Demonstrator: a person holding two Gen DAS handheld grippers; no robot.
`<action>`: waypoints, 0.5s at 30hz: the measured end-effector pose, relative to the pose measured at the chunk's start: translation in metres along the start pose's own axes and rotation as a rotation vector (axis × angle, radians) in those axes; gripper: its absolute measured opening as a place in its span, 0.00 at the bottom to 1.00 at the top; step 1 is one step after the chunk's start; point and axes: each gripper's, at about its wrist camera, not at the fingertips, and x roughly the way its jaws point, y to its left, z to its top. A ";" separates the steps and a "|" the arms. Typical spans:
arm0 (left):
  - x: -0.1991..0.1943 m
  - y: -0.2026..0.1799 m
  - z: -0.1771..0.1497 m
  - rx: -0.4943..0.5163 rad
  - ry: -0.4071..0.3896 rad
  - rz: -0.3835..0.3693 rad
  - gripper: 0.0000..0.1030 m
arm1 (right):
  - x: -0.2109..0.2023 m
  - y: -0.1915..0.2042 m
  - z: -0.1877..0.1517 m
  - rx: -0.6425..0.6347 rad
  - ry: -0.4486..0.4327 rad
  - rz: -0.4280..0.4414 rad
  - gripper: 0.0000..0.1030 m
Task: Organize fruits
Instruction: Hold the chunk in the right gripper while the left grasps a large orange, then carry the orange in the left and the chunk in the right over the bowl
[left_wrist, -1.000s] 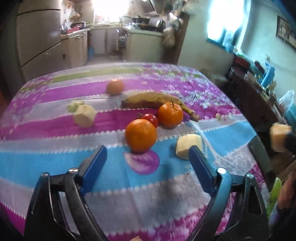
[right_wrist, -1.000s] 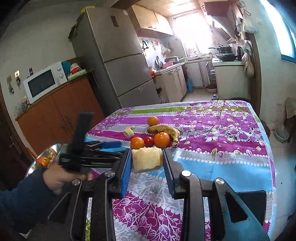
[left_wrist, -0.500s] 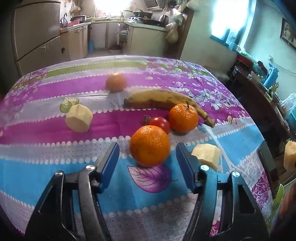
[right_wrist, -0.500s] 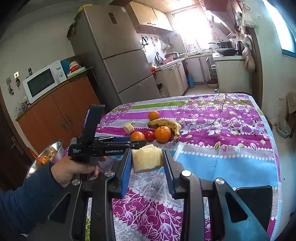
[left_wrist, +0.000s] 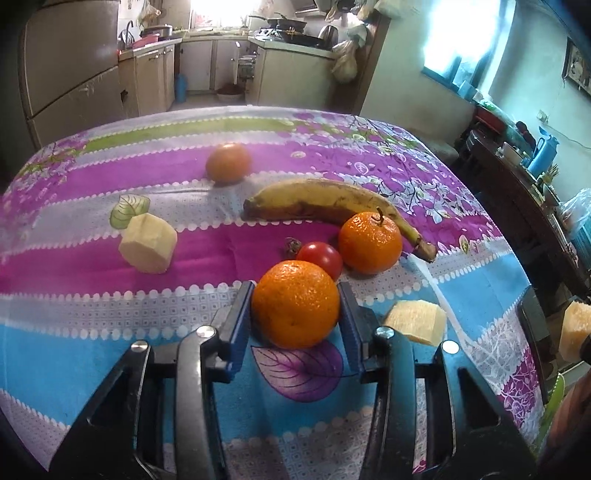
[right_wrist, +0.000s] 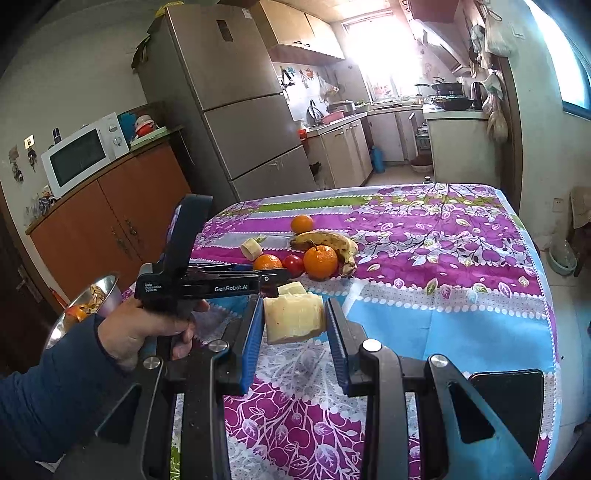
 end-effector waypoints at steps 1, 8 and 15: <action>-0.002 -0.002 -0.001 0.004 -0.009 0.006 0.43 | 0.000 0.001 0.000 -0.009 -0.002 -0.010 0.36; -0.042 -0.016 -0.004 0.020 -0.094 0.034 0.43 | 0.007 0.009 -0.005 -0.083 0.018 -0.134 0.36; -0.094 -0.038 -0.020 0.045 -0.191 0.036 0.43 | 0.016 0.010 -0.010 -0.122 0.044 -0.229 0.36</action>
